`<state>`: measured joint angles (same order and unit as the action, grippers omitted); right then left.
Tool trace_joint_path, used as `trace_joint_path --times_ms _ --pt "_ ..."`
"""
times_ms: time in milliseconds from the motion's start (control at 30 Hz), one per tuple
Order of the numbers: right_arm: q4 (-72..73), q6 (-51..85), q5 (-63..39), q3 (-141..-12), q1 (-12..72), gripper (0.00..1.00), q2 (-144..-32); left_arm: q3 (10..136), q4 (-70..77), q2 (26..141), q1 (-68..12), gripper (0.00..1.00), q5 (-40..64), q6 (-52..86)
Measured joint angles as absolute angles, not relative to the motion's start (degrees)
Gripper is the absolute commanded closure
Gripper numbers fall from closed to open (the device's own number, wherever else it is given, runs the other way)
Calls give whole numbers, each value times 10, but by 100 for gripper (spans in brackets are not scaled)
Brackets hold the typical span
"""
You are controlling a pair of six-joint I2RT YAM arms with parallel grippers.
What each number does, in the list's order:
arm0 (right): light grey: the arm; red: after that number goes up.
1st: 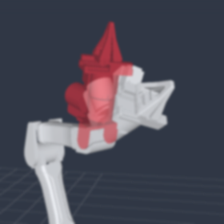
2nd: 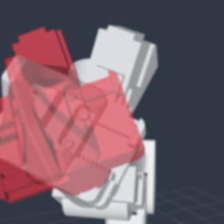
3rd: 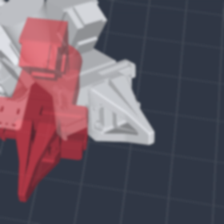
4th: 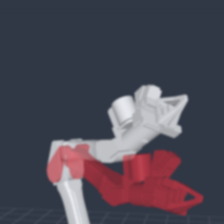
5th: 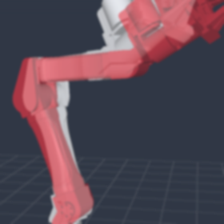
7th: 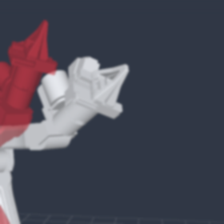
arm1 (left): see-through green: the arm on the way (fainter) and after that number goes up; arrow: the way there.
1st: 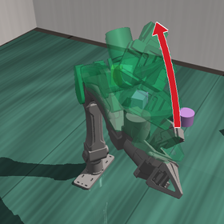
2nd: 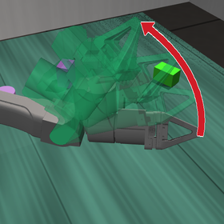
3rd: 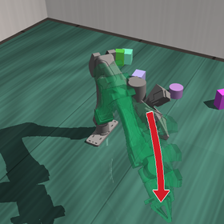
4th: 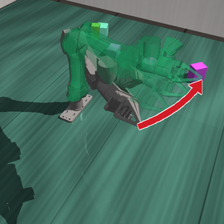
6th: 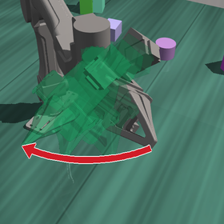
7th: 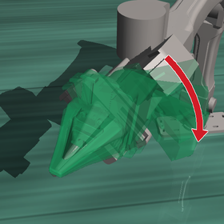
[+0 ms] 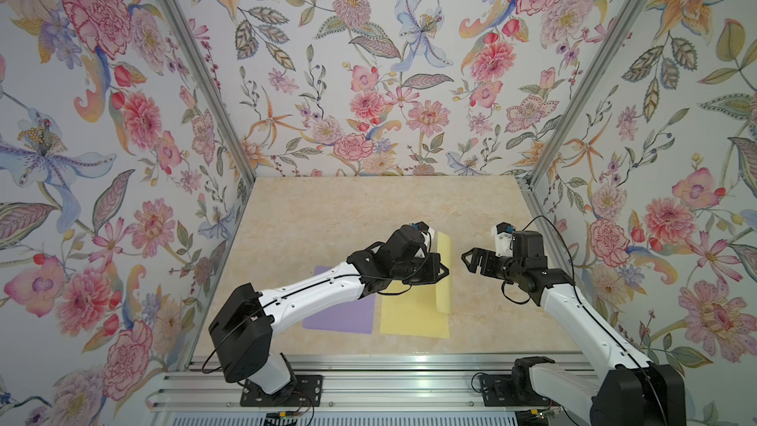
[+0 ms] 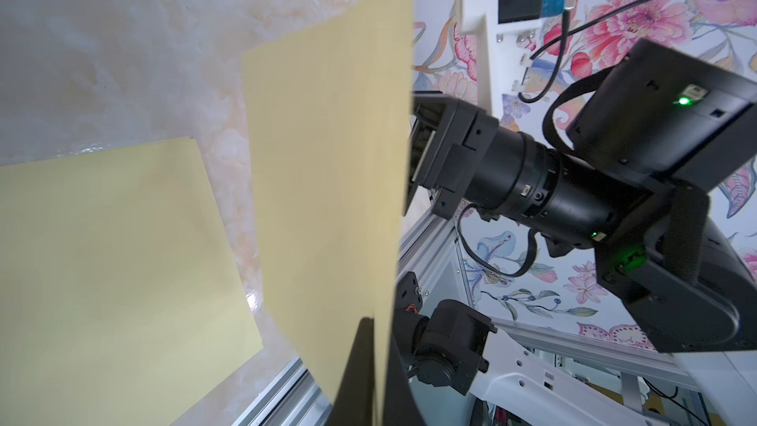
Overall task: Sort the scattered colored papers by color
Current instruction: Place the colored paper.
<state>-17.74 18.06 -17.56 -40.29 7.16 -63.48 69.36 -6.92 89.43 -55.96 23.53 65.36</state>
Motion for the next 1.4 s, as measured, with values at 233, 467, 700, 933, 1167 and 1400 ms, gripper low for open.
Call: trace_joint_path --times_ms 233,467,700,933,1167,1400 --pt "-177 181 -176 -407 74 0 -635 663 -59 913 -560 100 238 658" --pt "-177 183 -179 -407 82 0 -638 656 -65 979 -561 100 274 649" --pt "-150 212 -185 -370 121 0 -628 651 -70 990 -561 100 285 637" --pt "-106 266 -180 -303 179 0 -601 615 -91 980 -558 100 267 628" --pt "-80 299 -164 -279 224 0 -600 582 -108 947 -547 100 234 621" --pt "-65 308 -156 -279 236 0 -602 571 -109 932 -533 100 206 619"
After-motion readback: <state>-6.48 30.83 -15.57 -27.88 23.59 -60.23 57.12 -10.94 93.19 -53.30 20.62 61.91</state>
